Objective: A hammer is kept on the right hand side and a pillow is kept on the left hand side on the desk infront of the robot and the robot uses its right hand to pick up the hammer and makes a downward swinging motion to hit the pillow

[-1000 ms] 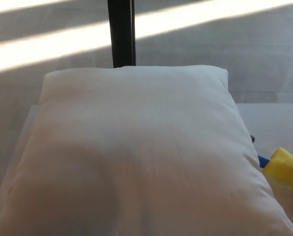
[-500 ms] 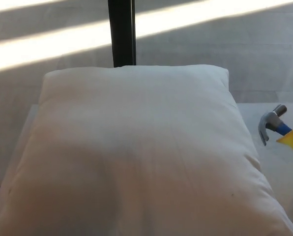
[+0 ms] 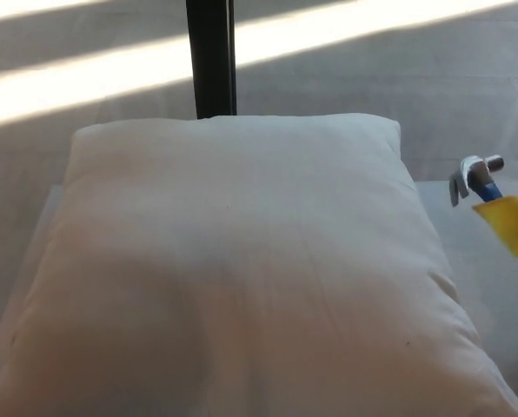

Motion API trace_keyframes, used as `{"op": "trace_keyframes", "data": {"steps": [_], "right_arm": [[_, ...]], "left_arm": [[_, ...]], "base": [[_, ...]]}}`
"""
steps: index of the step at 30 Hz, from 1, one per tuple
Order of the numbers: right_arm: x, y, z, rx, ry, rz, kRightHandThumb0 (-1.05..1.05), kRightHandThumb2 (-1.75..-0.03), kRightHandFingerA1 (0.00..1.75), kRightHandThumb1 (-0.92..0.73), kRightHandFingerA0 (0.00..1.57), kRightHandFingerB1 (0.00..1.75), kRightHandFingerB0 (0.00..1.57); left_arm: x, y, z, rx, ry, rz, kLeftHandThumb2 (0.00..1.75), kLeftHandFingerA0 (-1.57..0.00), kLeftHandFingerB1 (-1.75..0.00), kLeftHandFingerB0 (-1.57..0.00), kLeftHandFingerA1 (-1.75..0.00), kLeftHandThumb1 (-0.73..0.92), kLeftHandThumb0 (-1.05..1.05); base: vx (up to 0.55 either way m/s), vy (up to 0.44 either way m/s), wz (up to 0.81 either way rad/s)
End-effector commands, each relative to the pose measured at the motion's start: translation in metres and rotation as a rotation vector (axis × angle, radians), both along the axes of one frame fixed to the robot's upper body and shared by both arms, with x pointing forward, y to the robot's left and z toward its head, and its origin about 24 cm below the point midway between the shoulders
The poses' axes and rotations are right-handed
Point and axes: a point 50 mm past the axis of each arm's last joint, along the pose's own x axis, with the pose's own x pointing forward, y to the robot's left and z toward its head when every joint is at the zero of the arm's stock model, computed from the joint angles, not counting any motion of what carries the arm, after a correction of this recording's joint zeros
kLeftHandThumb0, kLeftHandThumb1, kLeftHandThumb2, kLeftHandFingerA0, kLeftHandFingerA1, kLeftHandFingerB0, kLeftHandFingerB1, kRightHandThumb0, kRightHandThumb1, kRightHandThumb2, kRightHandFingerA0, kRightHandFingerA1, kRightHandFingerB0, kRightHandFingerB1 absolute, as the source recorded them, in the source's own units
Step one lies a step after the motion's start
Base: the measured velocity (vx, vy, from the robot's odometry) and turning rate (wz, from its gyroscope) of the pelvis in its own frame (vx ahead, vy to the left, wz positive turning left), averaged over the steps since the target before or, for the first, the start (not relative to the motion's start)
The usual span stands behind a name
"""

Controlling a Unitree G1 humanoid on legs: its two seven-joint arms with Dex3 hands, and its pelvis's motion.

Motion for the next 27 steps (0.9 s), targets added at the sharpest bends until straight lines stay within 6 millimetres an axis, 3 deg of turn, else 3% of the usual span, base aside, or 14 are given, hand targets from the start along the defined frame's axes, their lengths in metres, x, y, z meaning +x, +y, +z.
{"op": "trace_keyframes", "data": {"steps": [1, 3, 7, 9, 14, 17, 20, 23, 25, 26, 27], "right_arm": [[0.042, 0.073, 0.076, 0.551, -0.179, 0.175, -0.22, -1.24, 1.75, -0.57, 1.05, 1.55, 0.79], [0.053, 0.099, 0.091, 0.58, -0.189, 0.229, -0.24, -1.2, 1.75, -0.6, 1.04, 1.51, 0.81], [0.061, 0.121, 0.102, 0.615, -0.184, 0.244, -0.22, -1.22, 1.75, -0.57, 1.02, 1.55, 0.77], [0.063, 0.137, 0.108, 0.62, -0.192, 0.296, -0.25, -1.22, 1.75, -0.58, 1.02, 1.48, 0.79], [0.068, 0.151, 0.131, 0.678, -0.21, 0.343, -0.28, -1.18, 1.75, -0.63, 1.07, 1.5, 0.9], [0.072, 0.154, 0.151, 0.699, -0.223, 0.361, -0.31, -1.18, 1.75, -0.63, 1.07, 1.57, 0.83], [0.075, 0.157, 0.169, 0.74, -0.222, 0.375, -0.34, -1.15, 1.75, -0.61, 1.08, 1.49, 0.87], [0.075, 0.167, 0.193, 0.834, -0.201, 0.41, -0.37, -1.1, 1.75, -0.62, 1.11, 1.58, 0.87], [0.074, 0.176, 0.204, 0.942, -0.181, 0.41, -0.4, -0.9, 1.75, -0.74, 1.1, 1.62, 0.85], [0.073, 0.184, 0.211, 0.995, -0.173, 0.409, -0.38, -0.91, 1.75, -0.65, 1.32, 1.36, 0.93], [0.073, 0.188, 0.214, 1.017, -0.166, 0.408, -0.38, -0.91, 1.75, -0.65, 1.32, 1.36, 0.93]], "left_arm": [[-0.01, 0.005, 0.004, 0.022, -0.001, 0.028, 0.63, -0.55, -0.46, -0.55, -0.59, 0.8, -0.65], [-0.009, 0.005, 0.003, 0.041, 0.031, -0.004, 0.65, -0.54, -0.45, -0.59, -0.57, 0.81, -0.67], [-0.01, 0.003, 0.001, 0.014, 0.005, 0.044, 0.63, -0.55, -0.47, -0.59, -0.6, 0.78, -0.65], [-0.011, 0.002, 0.001, 0.02, 0.009, 0.037, 0.63, -0.56, -0.47, -0.6, -0.6, 0.79, -0.65], [-0.013, 0.001, 0.0, 0.009, 0.005, 0.035, 0.63, -0.57, -0.47, -0.57, -0.59, 0.79, -0.64], [-0.015, 0.001, 0.0, 0.002, -0.015, 0.068, 0.63, -0.56, -0.48, -0.56, -0.6, 0.78, -0.62], [-0.016, 0.002, 0.0, 0.011, 0.007, 0.039, 0.63, -0.55, -0.47, -0.56, -0.6, 0.8, -0.64], [-0.018, 0.001, 0.0, 0.007, -0.001, 0.064, 0.63, -0.57, -0.49, -0.57, -0.63, 0.79, -0.63], [-0.019, 0.0, -0.001, 0.0, 0.008, 0.068, 0.63, -0.57, -0.49, -0.58, -0.63, 0.79, -0.63], [-0.02, -0.001, -0.002, -0.01, -0.013, 0.083, 0.63, -0.6, -0.53, -0.6, -0.68, 0.78, -0.62], [-0.02, -0.001, -0.002, -0.014, -0.022, 0.09, 0.63, -0.6, -0.53, -0.6, -0.68, 0.78, -0.62]], "base": [[0.0, 0.0, 0.0], [0.0, 0.0, 0.0], [0.0, 0.0, 0.0], [0.0, 0.0, 0.0], [0.0, 0.0, 0.0], [0.0, 0.0, 0.0], [0.0, 0.0, 0.0], [0.0, 0.0, 0.0], [0.0, 0.0, 0.0], [0.0, 0.0, 0.0], [0.0, 0.0, 0.0]]}}
